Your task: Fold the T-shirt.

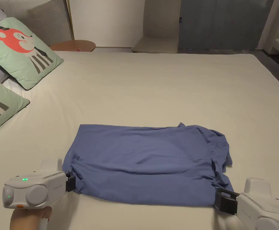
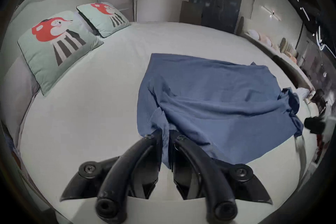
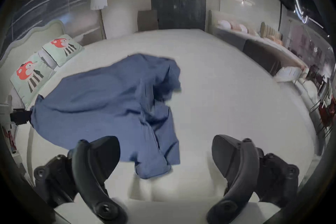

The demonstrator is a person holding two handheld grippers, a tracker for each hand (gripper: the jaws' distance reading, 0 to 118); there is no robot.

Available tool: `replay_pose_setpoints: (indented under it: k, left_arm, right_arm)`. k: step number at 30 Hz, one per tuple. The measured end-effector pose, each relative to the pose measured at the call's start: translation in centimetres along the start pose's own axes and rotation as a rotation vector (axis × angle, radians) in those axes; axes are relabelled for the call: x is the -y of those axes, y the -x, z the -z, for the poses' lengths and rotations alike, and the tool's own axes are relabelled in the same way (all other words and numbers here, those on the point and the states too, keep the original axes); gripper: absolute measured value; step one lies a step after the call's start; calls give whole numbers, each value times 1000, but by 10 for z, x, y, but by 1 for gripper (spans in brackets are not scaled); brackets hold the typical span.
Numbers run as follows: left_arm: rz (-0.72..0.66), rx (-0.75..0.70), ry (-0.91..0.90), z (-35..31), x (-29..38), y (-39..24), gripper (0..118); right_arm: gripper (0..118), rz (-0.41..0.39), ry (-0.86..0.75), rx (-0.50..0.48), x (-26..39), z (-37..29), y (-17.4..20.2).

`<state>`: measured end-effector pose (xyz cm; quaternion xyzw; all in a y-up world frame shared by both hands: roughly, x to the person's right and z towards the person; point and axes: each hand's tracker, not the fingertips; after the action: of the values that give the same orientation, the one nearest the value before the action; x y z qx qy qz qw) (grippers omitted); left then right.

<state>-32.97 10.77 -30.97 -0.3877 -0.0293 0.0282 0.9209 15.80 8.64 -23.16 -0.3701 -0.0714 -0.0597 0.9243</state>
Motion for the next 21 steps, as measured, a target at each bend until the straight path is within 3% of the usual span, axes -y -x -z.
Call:
replay_pose_setpoints:
  k: [3,4,5,7,8,9,13,21]
  left_arm:
    - [-16,12,-5,-4,-1,-1,5]
    - [-23,14,-5,-4,0,0,5]
    - [-26,16,-4,-4,1,0,5]
    - [-42,20,0,-1,3,6,5]
    - [-50,24,4,-1,4,8,5]
    - [-60,24,6,-2,6,10,5]
    - [-84,30,14,-5,13,20,4]
    - [-122,59,44,-47,57,29,4]
  right_arm:
    - [105,25,51,-18,6,14,2]
    - [97,28,55,-31,8,18,3]
    - [80,29,57,-41,9,20,4]
    - [25,26,61,-39,10,19,7]
    - [19,28,55,-58,11,16,6]
    - [18,39,39,-93,12,12,6]
    - [17,-13,-12,-55,11,-12,6]
    - [17,-27,-38,-80,39,-62,-8]
